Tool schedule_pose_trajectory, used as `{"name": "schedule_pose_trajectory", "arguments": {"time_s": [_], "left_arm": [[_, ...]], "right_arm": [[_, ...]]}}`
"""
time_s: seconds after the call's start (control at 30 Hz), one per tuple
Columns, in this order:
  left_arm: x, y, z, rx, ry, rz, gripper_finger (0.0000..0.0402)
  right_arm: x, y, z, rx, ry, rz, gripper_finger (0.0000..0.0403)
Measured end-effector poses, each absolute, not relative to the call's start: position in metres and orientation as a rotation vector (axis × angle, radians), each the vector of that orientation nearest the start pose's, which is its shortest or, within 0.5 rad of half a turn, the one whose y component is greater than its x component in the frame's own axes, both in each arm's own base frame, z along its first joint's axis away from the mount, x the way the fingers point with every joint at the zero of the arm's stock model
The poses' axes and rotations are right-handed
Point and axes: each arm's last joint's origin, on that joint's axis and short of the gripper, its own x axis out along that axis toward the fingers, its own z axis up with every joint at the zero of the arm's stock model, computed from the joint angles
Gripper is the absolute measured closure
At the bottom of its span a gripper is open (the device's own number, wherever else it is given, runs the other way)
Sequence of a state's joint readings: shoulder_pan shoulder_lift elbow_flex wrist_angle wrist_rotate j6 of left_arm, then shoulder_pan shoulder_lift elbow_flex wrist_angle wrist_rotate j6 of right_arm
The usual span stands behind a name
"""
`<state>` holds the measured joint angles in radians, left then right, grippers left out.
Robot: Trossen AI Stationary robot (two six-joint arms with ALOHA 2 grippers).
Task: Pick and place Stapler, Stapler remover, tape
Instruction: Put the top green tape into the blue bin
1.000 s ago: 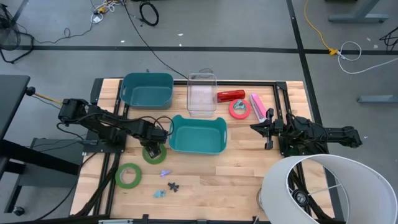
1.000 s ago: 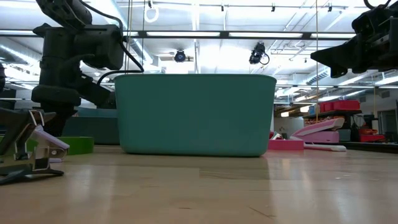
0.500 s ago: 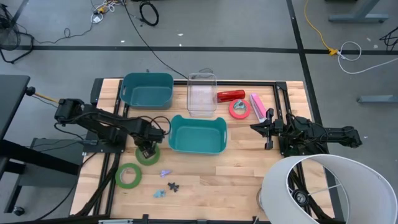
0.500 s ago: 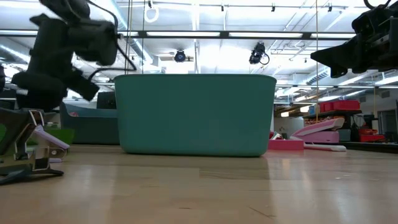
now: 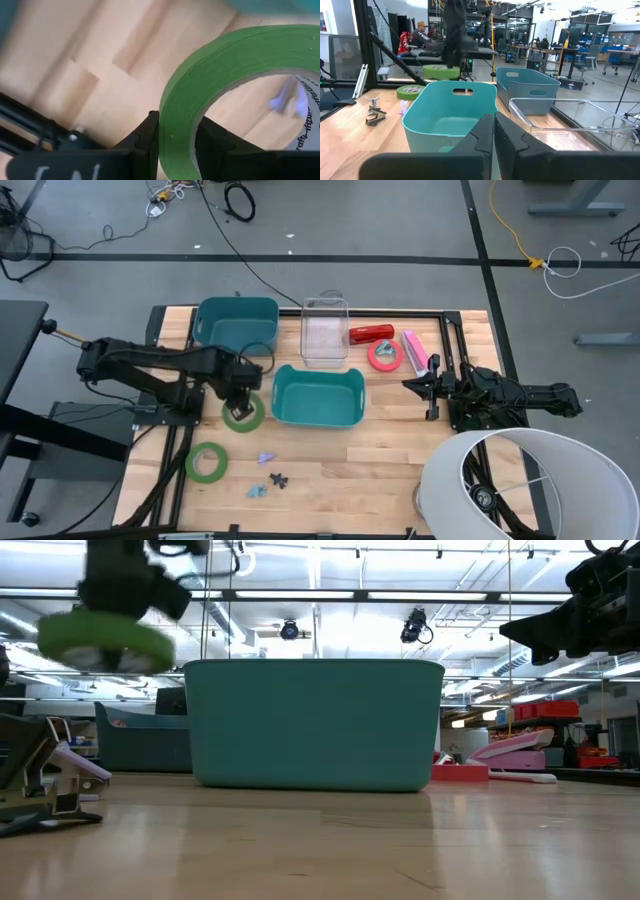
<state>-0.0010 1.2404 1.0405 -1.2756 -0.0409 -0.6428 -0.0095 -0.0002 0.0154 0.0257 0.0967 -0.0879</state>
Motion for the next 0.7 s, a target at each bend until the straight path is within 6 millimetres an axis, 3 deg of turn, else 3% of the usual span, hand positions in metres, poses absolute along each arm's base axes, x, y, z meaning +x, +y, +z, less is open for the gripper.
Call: {"name": "schedule_pose_trajectory", "arguments": {"time_s": [0.17,0.27,0.7], "left_arm": [[0.205,0.017,0.306,-0.512,1.229,0.563,0.0306],[0.206,0.032,0.318,-0.517,1.167,0.62,0.0306],[0.189,0.114,0.325,-0.526,1.014,0.848,0.0304]], "right_arm": [[0.096,-0.004,0.171,-0.086,-0.037,-0.108,0.0385],[0.096,-0.004,0.171,-0.086,-0.037,-0.108,0.0385],[0.096,-0.004,0.171,-0.086,-0.037,-0.108,0.0385]]}}
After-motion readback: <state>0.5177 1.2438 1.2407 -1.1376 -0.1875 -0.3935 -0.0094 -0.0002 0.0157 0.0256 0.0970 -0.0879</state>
